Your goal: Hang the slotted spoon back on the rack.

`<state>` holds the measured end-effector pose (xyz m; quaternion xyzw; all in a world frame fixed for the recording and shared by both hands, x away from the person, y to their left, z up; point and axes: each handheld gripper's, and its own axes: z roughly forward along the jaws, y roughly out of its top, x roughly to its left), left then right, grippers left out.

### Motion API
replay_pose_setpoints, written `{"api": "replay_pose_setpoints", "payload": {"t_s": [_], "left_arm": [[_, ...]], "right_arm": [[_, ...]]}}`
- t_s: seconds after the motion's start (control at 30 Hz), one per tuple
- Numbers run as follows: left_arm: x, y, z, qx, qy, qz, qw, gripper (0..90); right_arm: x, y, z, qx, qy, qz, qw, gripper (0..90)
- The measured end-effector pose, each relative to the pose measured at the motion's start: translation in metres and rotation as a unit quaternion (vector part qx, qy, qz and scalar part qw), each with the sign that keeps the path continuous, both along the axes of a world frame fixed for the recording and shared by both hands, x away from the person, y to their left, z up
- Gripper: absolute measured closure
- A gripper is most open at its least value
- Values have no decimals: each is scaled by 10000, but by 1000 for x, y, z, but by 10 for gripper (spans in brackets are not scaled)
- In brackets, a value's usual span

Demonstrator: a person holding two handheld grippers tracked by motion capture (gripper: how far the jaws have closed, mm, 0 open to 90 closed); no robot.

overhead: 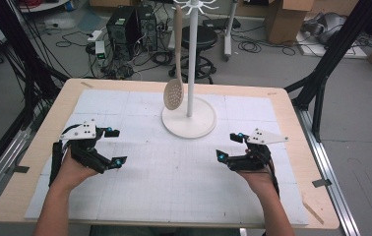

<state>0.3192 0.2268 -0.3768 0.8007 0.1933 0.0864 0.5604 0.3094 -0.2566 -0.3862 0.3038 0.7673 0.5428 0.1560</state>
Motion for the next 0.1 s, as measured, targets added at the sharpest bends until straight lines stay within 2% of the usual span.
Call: {"api": "replay_pose_setpoints", "payload": {"t_s": [0.1], "left_arm": [[0, 1, -1, 6, 6, 21, 10000, 17]], "right_arm": [[0, 0, 1, -7, -23, 5, 10000, 154]]}}
